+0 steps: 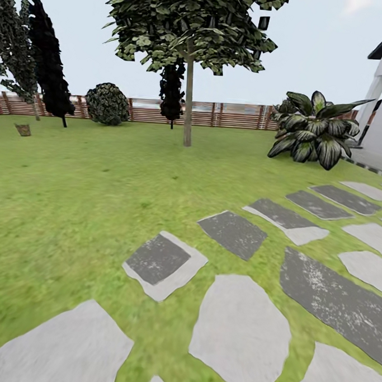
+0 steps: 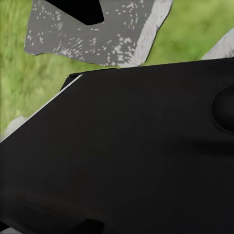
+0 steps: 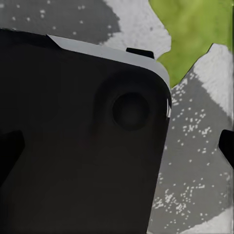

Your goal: Take the three Easter eggs out of the wicker basket on the lawn in the garden, then place them on the lawn next to a single tree (choose any tree) so that all three eggs are next to the same tree and none are left in the basket.

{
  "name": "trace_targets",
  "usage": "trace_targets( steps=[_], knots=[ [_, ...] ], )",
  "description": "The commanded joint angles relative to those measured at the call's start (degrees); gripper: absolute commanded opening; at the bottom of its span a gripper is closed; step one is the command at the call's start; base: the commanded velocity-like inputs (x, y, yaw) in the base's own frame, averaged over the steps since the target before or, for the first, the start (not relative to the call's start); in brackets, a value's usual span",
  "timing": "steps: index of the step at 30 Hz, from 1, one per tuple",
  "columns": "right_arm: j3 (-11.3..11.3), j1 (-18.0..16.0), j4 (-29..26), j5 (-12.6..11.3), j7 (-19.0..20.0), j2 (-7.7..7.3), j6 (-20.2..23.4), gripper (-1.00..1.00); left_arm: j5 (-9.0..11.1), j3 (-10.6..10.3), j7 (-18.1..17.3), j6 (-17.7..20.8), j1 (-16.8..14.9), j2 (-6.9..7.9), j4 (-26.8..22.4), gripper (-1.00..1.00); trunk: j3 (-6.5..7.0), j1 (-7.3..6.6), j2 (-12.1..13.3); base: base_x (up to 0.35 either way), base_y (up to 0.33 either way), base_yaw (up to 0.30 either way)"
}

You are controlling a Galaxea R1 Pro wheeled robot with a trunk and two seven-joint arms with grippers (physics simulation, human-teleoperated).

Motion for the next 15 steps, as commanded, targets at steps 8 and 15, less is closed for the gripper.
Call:
trace_targets(
  steps=[8,15],
  knots=[
    [0.2,0.0,-0.2,0.5,0.0,-0.09,-0.3,1.00,0.0,0.0,0.1,0.0,0.0,-0.01,0.0,1.00,-0.05,0.03,0.0,0.323,0.000,0.271],
    [0.2,0.0,-0.3,0.6,0.0,-0.03,-0.4,1.00,0.0,0.0,0.1,0.0,0.0,-0.01,0.0,1.00,-0.05,0.03,0.0,0.323,0.000,0.295]
  ],
)
